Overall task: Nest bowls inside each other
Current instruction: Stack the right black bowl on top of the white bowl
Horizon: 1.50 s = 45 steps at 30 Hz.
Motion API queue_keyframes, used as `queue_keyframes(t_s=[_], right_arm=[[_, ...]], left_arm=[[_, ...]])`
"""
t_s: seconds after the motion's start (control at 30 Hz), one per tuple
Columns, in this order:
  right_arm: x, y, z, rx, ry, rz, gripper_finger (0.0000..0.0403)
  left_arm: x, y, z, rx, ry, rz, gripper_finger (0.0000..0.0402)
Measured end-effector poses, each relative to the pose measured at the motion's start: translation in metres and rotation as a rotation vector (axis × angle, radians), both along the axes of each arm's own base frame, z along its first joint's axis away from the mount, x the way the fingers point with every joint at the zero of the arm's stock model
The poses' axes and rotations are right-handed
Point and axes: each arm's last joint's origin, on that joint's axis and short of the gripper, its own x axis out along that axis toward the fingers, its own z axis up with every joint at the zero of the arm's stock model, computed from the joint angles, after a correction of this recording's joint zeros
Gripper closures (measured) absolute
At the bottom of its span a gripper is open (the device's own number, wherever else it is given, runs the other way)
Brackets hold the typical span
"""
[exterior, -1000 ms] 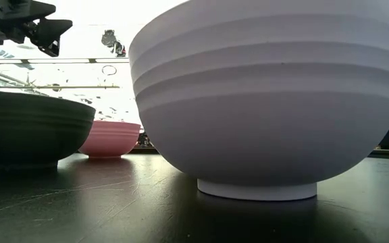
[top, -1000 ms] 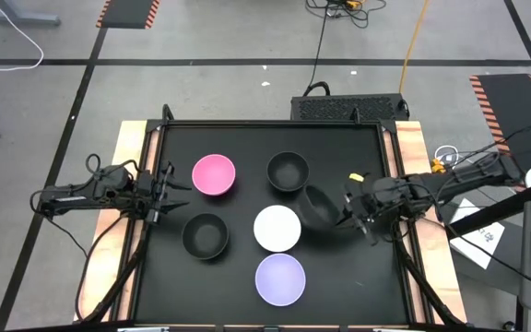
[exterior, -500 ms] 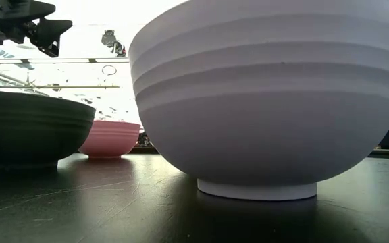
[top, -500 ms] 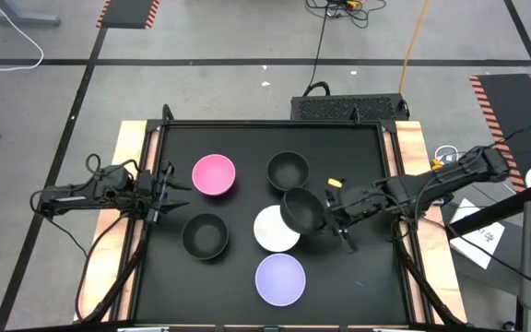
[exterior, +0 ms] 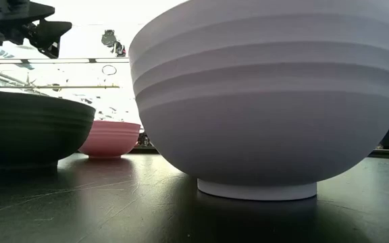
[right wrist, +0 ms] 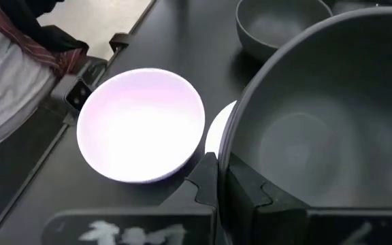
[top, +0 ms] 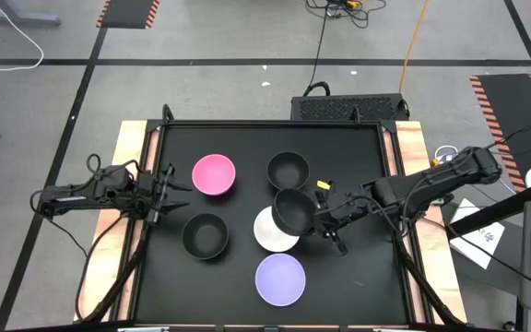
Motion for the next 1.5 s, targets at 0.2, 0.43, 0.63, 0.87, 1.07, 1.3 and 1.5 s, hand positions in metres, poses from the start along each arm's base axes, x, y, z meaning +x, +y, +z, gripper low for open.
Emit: queue_keyframes(t_s=[0.2,0.43,0.63,0.87,1.07,1.3,1.5], right_arm=[[0.014,0.004,0.0,-0.031,0.06,0.011,0.0403],[0.032,0.006,-0.001,-0.066,0.144,0.014,0.0403],[0.048,0.002,-0.005,-0.08,0.184,-0.003,0.0403],[0.055,-0.001,-0.006,-0.082,0.189,-0.008,0.0403],[0.059,0.002,-0.003,-0.013,0.15,0.041,0.0403],[0.068,0.005,-0.019,-0.017,0.196,0.034,0.0403],[0.078,0.003,-0.037,-0.032,0.25,-0.012,0.0403]], left_arm=[[0.0,0.0,0.0,0.004,0.0,0.0,0.0206],[0.0,0.0,-0.001,0.011,0.005,0.0,0.0206],[0.0,0.0,-0.001,0.015,0.008,0.0,0.0206],[0.0,0.0,-0.003,0.02,0.031,0.0,0.0206],[0.0,0.0,-0.003,0.023,0.032,0.0,0.0206],[0.0,0.0,-0.003,0.023,0.032,0.0,0.0206],[0.0,0.0,-0.003,0.023,0.031,0.0,0.0206]])
